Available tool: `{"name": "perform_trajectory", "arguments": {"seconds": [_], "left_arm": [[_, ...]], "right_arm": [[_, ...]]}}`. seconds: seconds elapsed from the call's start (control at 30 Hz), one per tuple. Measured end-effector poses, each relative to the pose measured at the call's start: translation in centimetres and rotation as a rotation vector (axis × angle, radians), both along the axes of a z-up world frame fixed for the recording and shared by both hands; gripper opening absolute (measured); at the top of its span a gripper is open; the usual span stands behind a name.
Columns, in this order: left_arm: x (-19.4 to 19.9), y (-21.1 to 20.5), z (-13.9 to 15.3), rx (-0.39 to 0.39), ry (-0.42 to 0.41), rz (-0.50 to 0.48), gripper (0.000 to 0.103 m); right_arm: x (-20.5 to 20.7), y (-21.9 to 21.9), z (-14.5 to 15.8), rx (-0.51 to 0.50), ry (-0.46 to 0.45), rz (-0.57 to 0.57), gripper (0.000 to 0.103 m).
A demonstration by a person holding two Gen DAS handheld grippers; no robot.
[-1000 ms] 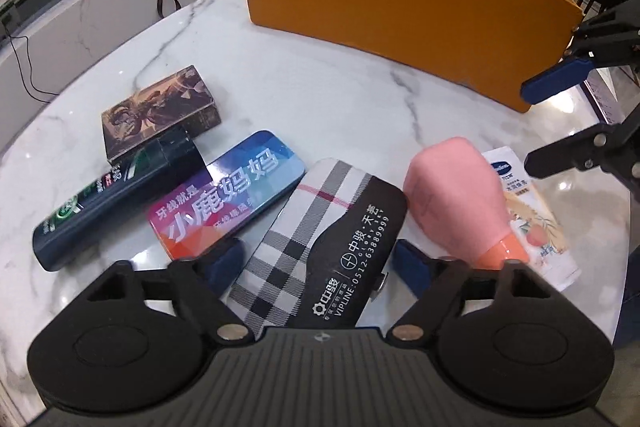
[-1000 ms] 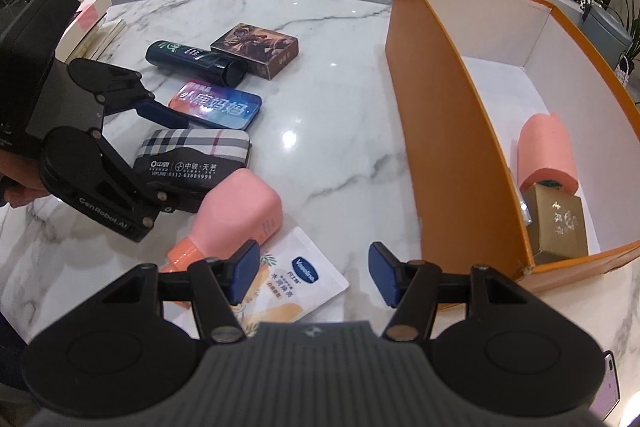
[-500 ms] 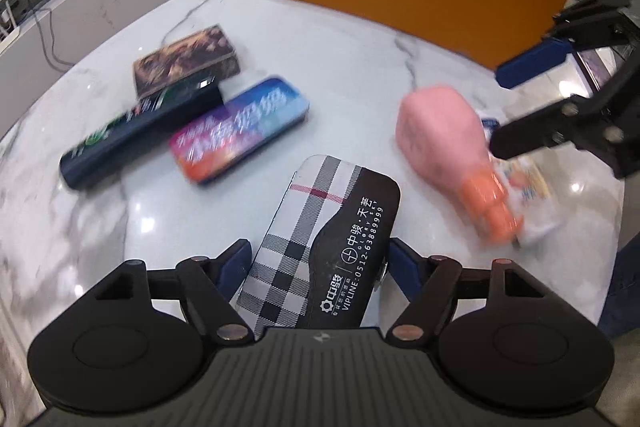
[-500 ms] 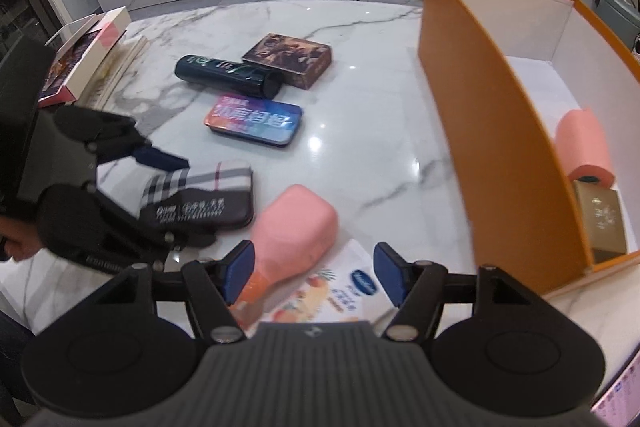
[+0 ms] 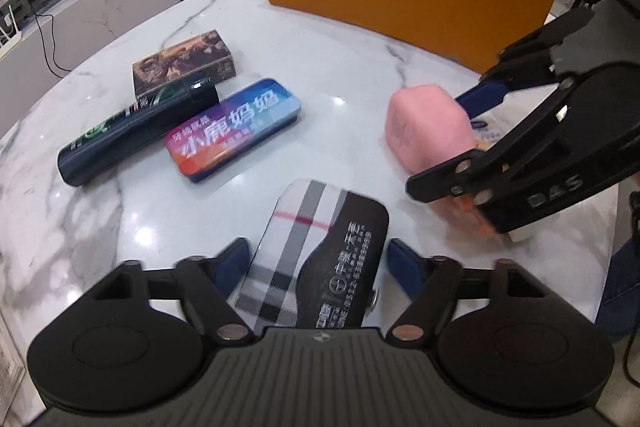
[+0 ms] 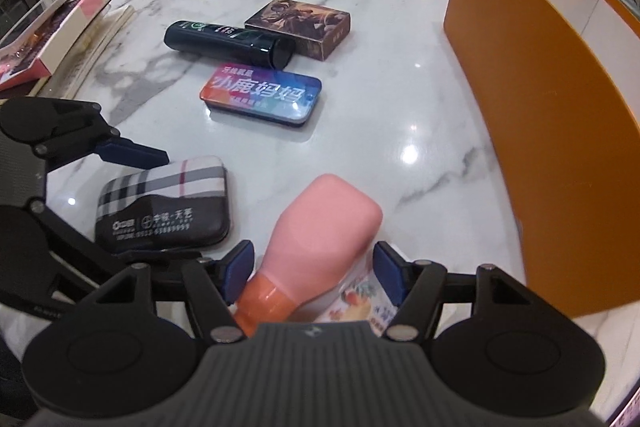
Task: Organize rigid objects
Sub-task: 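Grasp the plaid pencil case with the left gripper while the right grasps the pink spray bottle, then carry the plaid pencil case and pink spray bottle with both grippers over the orange box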
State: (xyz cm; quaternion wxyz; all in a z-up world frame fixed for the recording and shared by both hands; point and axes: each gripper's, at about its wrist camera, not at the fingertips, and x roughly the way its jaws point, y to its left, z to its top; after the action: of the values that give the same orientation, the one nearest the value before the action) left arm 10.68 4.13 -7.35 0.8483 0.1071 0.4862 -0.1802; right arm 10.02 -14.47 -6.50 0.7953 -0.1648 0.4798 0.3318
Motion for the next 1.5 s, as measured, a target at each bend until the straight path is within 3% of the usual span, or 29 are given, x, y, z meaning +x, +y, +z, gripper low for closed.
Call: {"name": "perform_trajectory", "arguments": {"seconds": [0.4, 0.8, 1.5], "left_arm": [[0.0, -0.1, 0.5, 0.028, 0.006, 0.023, 0.076], [0.1, 0.4, 1.9, 0.005, -0.019, 0.052, 0.074], [0.8, 1.7, 6.4, -0.058, -0.132, 0.165, 0.073]], "right_arm": [[0.1, -0.5, 0.6, 0.018, 0.009, 0.011, 0.050], [0.6, -0.6, 2.3, 0.065, -0.013, -0.005, 0.048], [1.2, 0.0, 6.9, 0.147, -0.081, -0.037, 0.047]]}}
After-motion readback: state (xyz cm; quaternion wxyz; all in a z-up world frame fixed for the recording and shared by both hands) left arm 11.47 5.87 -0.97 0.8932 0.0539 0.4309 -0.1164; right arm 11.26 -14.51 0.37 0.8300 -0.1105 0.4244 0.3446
